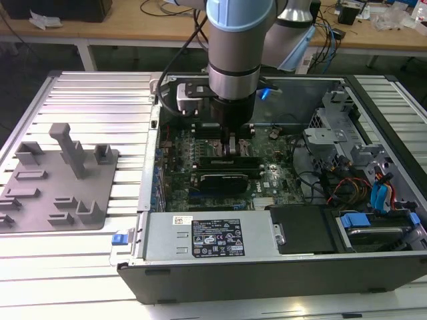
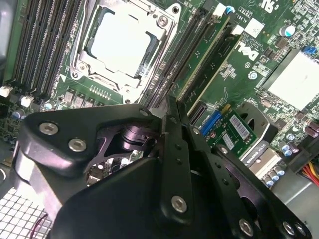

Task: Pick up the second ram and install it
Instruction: 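Insert the second ram into the second slot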

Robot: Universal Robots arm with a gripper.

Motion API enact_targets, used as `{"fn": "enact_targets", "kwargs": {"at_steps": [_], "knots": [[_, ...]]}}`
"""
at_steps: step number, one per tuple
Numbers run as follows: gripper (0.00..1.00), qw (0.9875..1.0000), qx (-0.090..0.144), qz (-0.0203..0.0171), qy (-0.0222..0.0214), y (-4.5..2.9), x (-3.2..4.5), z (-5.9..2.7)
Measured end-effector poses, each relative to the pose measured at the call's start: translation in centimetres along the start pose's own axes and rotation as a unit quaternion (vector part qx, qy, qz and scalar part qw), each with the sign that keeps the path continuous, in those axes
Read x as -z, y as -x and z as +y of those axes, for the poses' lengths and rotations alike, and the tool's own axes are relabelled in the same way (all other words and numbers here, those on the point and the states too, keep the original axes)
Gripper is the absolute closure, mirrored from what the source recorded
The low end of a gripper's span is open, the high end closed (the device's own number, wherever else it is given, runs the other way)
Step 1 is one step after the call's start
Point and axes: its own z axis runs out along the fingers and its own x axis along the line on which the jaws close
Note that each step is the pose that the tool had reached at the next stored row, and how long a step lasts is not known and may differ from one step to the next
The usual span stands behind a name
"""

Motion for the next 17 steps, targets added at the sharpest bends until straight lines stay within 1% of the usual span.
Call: {"fn": "enact_targets", "kwargs": {"at_steps": [2,5,12,17], "knots": [[0.91,1.0,0.001,-0.0001,-0.0017,0.0,-0.07,0.08],[0.91,1.0,0.001,-0.0005,-0.0018,0.0,-0.21,0.1],[0.91,1.0,0.008,-0.0009,-0.0015,0.0,-0.23,0.09],[0.91,1.0,0.002,-0.0006,-0.0018,0.0,-0.25,0.14]]}}
